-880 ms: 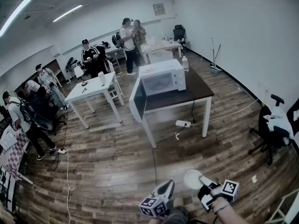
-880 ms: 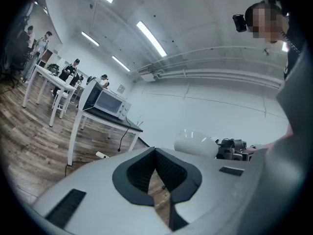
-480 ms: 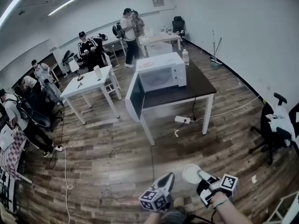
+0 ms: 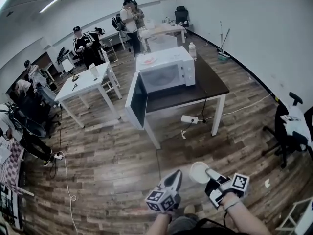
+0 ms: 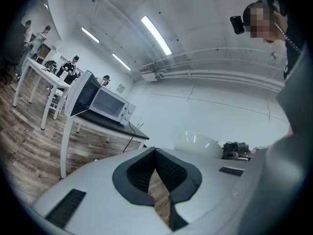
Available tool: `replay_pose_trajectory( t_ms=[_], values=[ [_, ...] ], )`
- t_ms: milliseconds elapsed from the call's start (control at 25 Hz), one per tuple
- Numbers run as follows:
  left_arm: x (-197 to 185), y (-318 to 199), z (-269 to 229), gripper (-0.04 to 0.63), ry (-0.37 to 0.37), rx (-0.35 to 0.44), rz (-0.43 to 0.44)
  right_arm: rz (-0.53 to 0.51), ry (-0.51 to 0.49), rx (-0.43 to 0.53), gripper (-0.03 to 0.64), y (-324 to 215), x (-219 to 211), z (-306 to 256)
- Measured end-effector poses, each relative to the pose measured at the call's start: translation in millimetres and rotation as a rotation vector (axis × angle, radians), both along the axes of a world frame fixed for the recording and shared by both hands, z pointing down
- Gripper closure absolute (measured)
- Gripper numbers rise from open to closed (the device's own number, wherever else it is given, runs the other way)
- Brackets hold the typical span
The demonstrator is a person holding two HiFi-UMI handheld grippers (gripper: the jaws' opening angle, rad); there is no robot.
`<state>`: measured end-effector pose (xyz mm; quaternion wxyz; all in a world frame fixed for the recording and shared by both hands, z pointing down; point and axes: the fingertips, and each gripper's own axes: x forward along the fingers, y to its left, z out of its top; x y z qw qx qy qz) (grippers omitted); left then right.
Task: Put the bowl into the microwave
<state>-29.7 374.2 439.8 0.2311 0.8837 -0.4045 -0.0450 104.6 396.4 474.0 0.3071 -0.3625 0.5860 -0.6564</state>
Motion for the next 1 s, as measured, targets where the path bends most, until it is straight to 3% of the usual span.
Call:
replay_pose_trajectory(
  t_ms=[400,1000],
  values=[
    [9,-60,-1,0.595,-0.023,0.035,0.024,0.04,-0.023,0.004,0.526,-64,5,-2],
    [14,-148,-1,0.595,-0.032,0.028,-0.057,-0.019,-0.005,-0.03,0.526,-154,2,9]
  ],
)
